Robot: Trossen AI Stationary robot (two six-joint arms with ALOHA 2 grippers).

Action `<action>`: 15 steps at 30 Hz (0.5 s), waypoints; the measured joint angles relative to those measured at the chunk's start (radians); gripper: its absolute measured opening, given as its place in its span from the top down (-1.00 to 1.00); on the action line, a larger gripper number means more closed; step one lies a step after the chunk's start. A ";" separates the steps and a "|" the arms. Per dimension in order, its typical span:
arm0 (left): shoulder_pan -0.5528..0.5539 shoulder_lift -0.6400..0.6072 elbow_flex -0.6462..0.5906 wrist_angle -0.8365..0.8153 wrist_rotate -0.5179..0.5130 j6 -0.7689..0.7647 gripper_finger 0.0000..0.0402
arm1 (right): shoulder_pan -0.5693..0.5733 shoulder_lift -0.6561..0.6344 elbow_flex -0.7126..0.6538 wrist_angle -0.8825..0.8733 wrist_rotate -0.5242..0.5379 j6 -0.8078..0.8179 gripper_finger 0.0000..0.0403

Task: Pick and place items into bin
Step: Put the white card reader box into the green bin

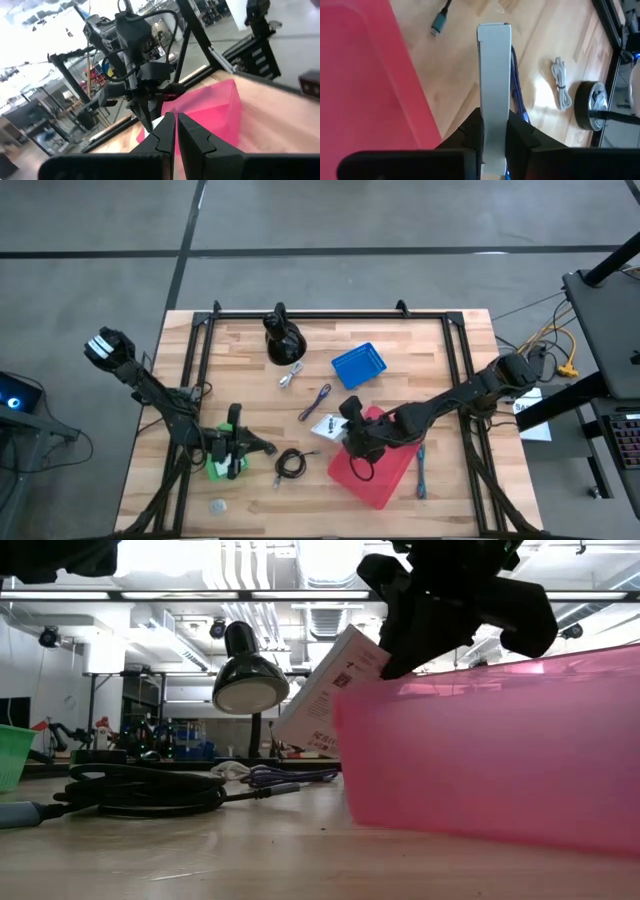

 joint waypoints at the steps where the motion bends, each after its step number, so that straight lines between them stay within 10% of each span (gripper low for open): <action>1: 0.000 0.009 0.002 0.005 0.000 0.024 0.98 | 0.000 0.000 -0.004 0.011 0.000 -0.001 0.80; 15: 0.000 0.146 0.008 0.150 0.000 0.159 0.70 | 0.003 -0.001 -0.012 0.027 0.080 -0.020 0.81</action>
